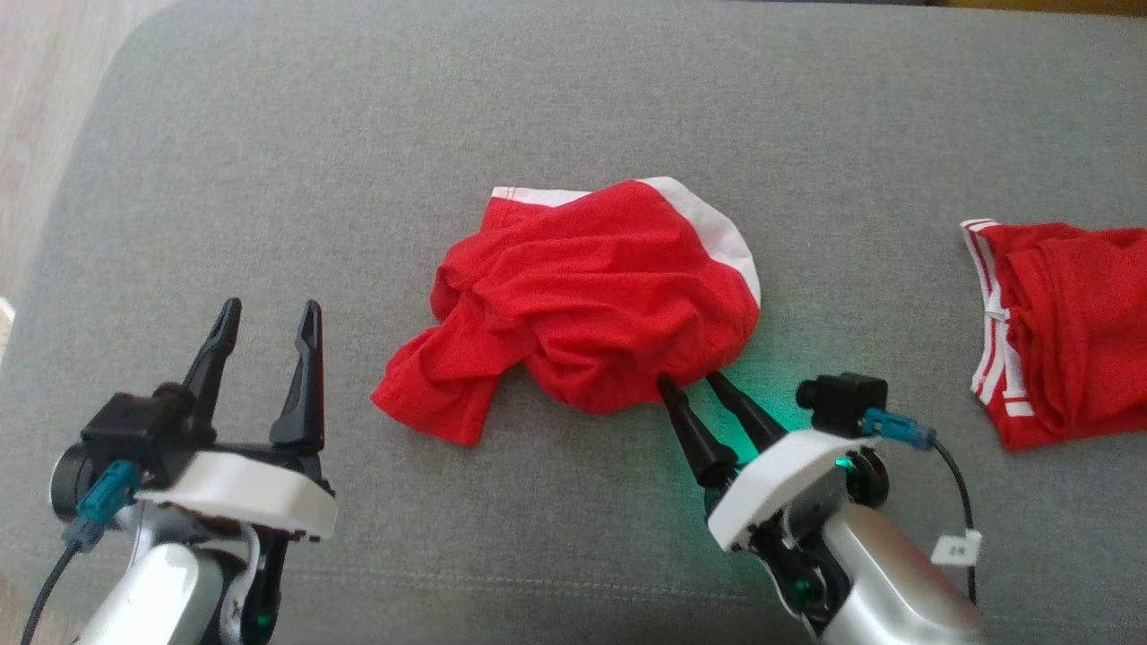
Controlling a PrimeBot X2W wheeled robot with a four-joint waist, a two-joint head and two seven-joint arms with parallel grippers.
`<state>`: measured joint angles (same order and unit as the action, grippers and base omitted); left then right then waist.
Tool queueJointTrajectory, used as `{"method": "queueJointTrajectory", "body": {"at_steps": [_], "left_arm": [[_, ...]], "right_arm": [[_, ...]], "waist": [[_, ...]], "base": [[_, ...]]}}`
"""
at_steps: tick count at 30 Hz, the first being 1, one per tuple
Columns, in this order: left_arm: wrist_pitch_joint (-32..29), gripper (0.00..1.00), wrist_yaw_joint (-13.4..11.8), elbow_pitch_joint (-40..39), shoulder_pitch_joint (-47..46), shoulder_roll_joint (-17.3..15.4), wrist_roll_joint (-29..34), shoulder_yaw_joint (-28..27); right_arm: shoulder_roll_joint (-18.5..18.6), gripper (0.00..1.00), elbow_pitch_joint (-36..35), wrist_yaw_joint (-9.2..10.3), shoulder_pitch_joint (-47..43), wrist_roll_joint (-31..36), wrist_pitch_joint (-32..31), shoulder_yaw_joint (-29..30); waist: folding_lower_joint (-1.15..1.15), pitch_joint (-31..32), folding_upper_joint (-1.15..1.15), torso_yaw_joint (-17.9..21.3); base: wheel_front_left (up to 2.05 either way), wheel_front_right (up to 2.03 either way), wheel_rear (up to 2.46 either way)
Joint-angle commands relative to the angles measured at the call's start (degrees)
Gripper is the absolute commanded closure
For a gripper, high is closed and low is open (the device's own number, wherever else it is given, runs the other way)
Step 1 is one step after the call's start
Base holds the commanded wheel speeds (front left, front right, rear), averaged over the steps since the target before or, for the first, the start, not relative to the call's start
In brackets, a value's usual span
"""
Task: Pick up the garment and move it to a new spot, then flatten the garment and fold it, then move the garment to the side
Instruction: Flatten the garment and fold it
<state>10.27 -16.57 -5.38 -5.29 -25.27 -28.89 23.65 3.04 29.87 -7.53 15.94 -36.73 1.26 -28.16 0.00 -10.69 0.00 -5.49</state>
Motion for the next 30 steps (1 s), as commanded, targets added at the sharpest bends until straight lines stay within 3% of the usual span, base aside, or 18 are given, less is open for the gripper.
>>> {"method": "queueJointTrajectory", "body": {"at_steps": [1,4,5,7,9,16,21,25,30], "left_arm": [[0.9,0.0,0.3,-1.1,-3.5,-1.1,0.4,-2.4],[1.2,0.0,0.4,-0.6,-3.9,-1.0,0.3,-2.4],[1.3,0.0,0.4,-0.5,-4.0,-1.0,0.3,-2.4],[1.4,0.0,0.4,-0.2,-4.1,-1.0,0.3,-2.4],[1.6,0.0,0.4,0.0,-4.2,-0.9,0.3,-2.4],[2.0,0.0,0.1,0.2,-3.7,-0.6,0.0,-2.5],[2.3,0.0,-0.2,0.3,-3.1,-0.4,-0.3,-2.7],[2.4,0.0,-0.5,-0.1,-2.4,-0.1,-0.5,-2.7],[2.6,0.0,-0.5,0.0,-2.1,0.0,-1.0,-2.7]], "right_arm": [[-0.2,0.0,0.0,0.04,2.8,-2.4,1.4,-2.6],[-0.2,0.0,3.1,0.04,5.3,-5.0,3.0,-4.7],[-0.2,0.5,3.9,0.04,6.0,-5.8,3.6,-5.3],[-0.2,1.0,5.2,0.04,7.3,-6.7,5.2,-6.3],[-0.2,1.0,6.8,0.04,8.4,-6.4,6.4,-6.8],[0.1,1.0,10.1,0.04,12.5,3.8,9.4,-4.2],[3.1,1.0,3.8,0.04,13.7,14.5,7.9,-1.7],[6.1,1.0,-4.9,0.04,9.8,18.2,-0.9,-3.7],[11.3,1.0,-12.1,0.04,1.5,17.1,-15.5,-5.4]], "waist": [[0.0,-0.5,0.0,-0.3],[0.0,-0.8,0.0,-0.3],[0.0,-0.9,0.0,-0.3],[0.0,-0.9,0.0,-0.1],[0.0,-0.9,0.0,0.1],[0.0,0.0,0.0,1.3],[0.0,0.7,0.0,2.3],[0.0,1.0,0.0,2.9],[0.0,0.8,0.0,3.4]], "base": [[0.0,0.0,0.0],[0.0,0.0,0.0],[0.0,0.0,0.0],[0.0,0.0,0.0],[0.0,0.0,0.0],[0.0,0.0,0.0],[0.0,0.0,0.0],[0.0,0.0,0.0],[0.0,0.0,0.0]]}}
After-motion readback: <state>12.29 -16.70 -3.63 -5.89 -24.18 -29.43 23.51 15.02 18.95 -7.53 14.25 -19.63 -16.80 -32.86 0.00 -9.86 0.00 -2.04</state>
